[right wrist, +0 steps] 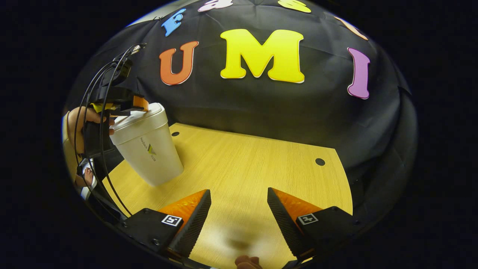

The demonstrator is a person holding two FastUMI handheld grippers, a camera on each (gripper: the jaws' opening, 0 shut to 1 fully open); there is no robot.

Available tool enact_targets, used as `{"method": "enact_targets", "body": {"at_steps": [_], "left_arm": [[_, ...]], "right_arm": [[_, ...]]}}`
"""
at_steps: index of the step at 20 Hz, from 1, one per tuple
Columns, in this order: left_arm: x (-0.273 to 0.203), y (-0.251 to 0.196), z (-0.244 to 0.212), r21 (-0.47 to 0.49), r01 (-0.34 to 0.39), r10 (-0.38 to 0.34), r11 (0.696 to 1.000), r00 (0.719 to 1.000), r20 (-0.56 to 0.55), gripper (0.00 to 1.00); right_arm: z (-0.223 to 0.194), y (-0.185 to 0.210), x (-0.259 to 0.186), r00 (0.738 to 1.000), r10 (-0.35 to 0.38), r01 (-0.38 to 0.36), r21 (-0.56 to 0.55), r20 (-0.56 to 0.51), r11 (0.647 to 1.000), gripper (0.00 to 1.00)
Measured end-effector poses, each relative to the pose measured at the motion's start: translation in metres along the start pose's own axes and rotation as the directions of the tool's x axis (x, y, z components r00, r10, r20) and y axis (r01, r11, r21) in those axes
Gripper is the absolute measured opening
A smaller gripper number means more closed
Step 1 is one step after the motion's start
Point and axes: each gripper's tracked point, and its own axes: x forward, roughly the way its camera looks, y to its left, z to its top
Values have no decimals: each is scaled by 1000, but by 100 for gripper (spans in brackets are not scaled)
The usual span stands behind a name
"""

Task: Press the lid of the desktop garbage bin to open it, pick up the crumpled paper on the desktop and throw it into the bin, then pick up the pop can on the desktop and drop it into the bin, and finally close the garbage bin lid.

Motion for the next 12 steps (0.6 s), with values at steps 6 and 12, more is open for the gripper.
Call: {"method": "enact_targets", "body": {"at_steps": [6, 12], "left_arm": [[4, 5, -9, -37, -26, 28, 999, 998, 63, 99], [1, 4, 0, -14, -44, 45, 999, 988, 145, 98]], "right_arm": [[-11, 6, 9, 999, 23, -21, 37, -30, 999, 96], [-1, 7, 6, 999, 39, -39, 36, -3, 999, 96]]}}
